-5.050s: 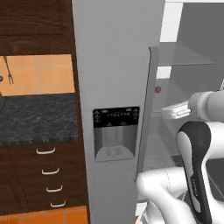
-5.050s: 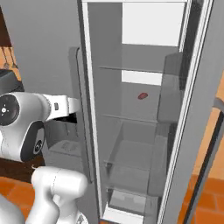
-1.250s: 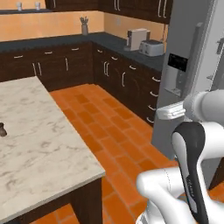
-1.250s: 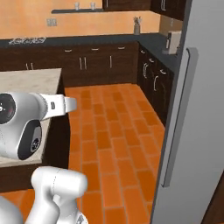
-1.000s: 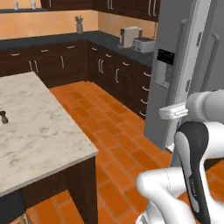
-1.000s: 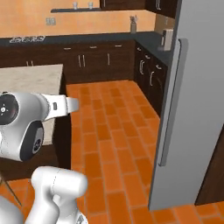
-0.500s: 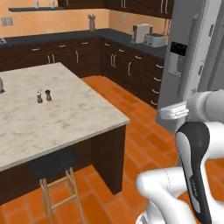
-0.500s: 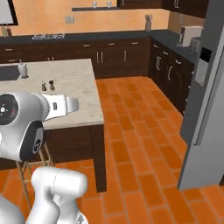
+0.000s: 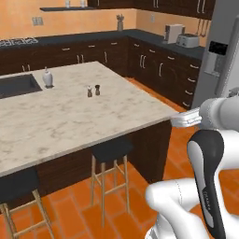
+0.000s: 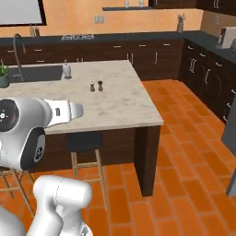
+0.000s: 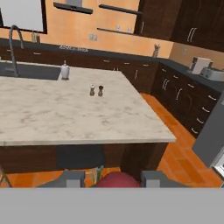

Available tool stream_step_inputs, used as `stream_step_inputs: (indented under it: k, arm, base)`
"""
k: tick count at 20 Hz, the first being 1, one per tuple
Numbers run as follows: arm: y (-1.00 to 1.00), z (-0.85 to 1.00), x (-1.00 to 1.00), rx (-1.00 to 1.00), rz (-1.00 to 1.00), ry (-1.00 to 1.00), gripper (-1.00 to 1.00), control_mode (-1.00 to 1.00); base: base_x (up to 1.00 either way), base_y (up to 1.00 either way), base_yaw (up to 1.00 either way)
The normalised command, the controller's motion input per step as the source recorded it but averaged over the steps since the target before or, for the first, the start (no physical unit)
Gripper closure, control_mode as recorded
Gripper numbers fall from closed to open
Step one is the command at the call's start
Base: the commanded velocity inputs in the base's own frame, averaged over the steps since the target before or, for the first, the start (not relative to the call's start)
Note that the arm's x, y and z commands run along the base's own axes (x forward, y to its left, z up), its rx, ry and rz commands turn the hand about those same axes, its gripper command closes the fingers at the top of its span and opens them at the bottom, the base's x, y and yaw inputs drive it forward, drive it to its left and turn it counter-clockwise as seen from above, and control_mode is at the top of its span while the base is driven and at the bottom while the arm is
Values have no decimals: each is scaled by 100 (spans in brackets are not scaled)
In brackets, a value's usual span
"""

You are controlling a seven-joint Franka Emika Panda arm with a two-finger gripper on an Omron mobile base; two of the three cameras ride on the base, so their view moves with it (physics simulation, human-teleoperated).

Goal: Take the strawberry from the fridge and place it on top of the pancake, located on the dining counter.

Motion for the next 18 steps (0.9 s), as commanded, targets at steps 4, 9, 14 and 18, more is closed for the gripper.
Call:
stream_step_inputs:
  k: [4, 9, 14, 18]
  arm:
    - [0, 0, 0, 0, 0, 0, 100, 100]
    - [0, 0, 0, 0, 0, 0, 100, 100]
    - [0, 0, 0, 0, 0, 0, 100, 100]
    - [0, 0, 0, 0, 0, 0, 100, 100]
  base:
    - [-22, 100, 20]
    - [-20, 100, 20]
    - [-12, 100, 17]
    - [-5, 100, 14]
